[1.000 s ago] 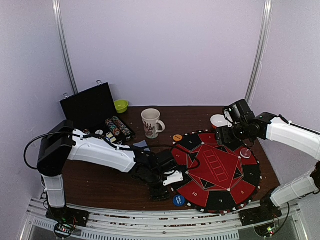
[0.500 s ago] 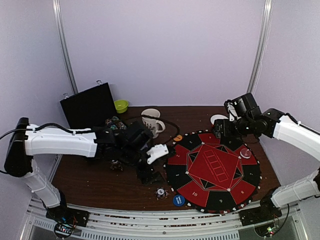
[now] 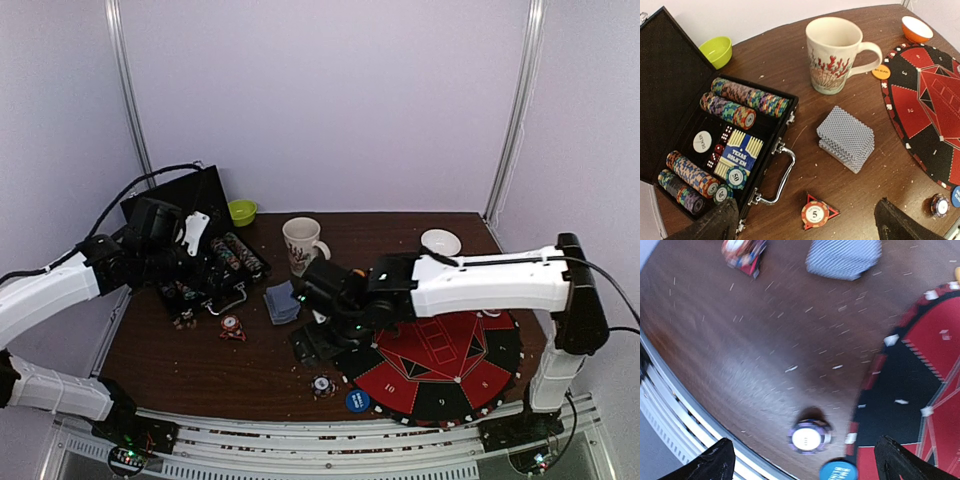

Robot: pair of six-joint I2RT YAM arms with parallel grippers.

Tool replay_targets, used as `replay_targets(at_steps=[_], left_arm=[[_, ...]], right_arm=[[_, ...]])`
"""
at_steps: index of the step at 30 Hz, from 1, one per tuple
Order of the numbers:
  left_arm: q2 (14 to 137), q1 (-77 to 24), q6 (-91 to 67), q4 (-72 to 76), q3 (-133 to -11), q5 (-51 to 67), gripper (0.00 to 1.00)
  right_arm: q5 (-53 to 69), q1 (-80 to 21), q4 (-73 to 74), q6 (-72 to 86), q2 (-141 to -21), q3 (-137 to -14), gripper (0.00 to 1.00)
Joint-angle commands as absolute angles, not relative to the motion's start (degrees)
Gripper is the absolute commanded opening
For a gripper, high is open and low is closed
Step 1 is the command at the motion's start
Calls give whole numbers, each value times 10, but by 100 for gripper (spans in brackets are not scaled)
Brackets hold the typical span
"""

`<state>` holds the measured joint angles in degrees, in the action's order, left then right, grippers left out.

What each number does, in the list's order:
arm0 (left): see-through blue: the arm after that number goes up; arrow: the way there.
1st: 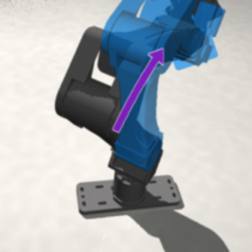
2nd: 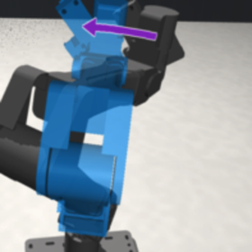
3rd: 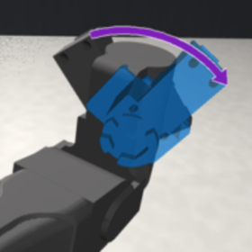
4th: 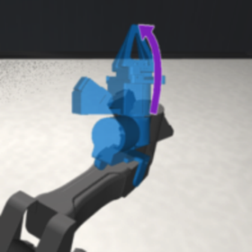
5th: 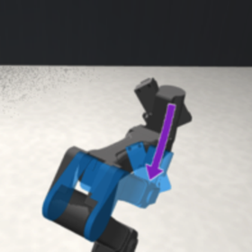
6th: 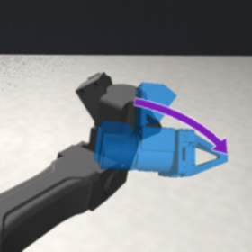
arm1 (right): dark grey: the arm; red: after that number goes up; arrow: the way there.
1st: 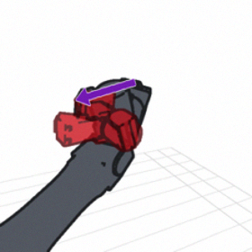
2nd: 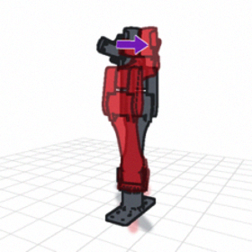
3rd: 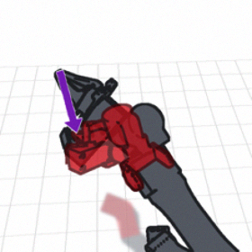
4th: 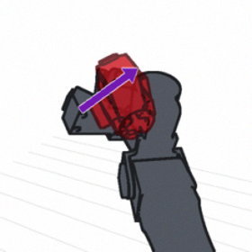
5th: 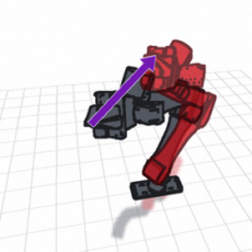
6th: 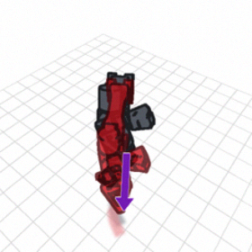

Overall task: Distribute texas hold em gaming equipment
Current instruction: Adjust the poker chips pile in the small blind area.

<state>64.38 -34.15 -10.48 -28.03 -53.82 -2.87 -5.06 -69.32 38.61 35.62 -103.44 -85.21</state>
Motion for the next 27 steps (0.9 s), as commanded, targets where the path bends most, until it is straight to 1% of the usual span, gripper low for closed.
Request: replay_targets(at_steps=[1,8,13,20,27], left_arm=[[632,-334,-107,-282,-513,-50,98],[615,-334,-90,-266,-487,-40,98],[613,-334,-86,-260,-478,-39,98],[616,-334,-83,-259,-476,-45,98],[618,-334,-82,-259,-477,-44,98]], right_arm=[[-53,-736,492,361,-1121,-929,100],[-21,-740,496,354,-1194,-950,100],[-32,-740,510,349,-1227,-955,100],[-31,-733,497,340,-1229,-936,88],[-20,-712,472,338,-1210,-896,81]])
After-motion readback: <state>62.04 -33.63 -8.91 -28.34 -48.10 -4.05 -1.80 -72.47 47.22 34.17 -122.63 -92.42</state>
